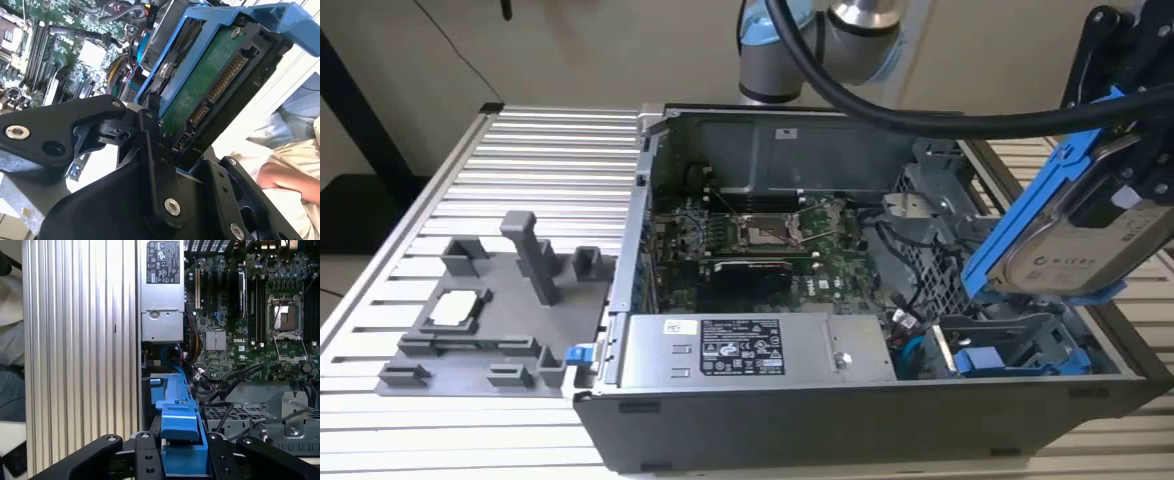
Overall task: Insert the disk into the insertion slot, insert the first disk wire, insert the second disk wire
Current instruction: 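Insert the disk into the insertion slot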
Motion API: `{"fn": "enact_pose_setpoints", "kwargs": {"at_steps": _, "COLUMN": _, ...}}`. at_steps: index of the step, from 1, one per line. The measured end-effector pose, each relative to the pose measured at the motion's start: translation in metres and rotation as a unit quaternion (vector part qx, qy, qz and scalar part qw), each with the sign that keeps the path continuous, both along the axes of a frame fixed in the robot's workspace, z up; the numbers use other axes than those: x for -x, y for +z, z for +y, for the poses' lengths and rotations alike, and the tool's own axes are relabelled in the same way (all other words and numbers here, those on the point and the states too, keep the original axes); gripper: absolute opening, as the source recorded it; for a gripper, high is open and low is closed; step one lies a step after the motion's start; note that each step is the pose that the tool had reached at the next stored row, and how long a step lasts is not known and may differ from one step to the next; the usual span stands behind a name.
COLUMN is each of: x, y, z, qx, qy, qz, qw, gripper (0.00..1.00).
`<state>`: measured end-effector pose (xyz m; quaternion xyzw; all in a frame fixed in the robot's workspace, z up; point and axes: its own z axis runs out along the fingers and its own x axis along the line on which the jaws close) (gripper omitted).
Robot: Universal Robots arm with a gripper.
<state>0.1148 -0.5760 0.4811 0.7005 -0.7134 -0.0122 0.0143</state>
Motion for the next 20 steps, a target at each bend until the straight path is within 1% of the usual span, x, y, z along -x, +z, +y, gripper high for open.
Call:
{"fn": "enact_pose_setpoints", "kwargs": {"at_steps": 4, "x": 0.0, "y": -0.0056, "z": 0.0, "qx": 0.0, "qy": 0.0, "qz": -0.0005, "qw": 1.0, "gripper": 0.33}}
{"fn": "enact_pose_setpoints", "kwargs": {"at_steps": 12, "x": 0.0, "y": -0.0142, "z": 0.0, "qx": 0.0001, "qy": 0.0, "qz": -0.0007, "qw": 1.0, "gripper": 0.33}}
{"fn": "enact_pose_setpoints", "kwargs": {"at_steps": 20, "x": 0.0, "y": -0.0207, "z": 0.0, "qx": 0.0, "qy": 0.0, "qz": -0.0007, "qw": 1.0, "gripper": 0.33}}
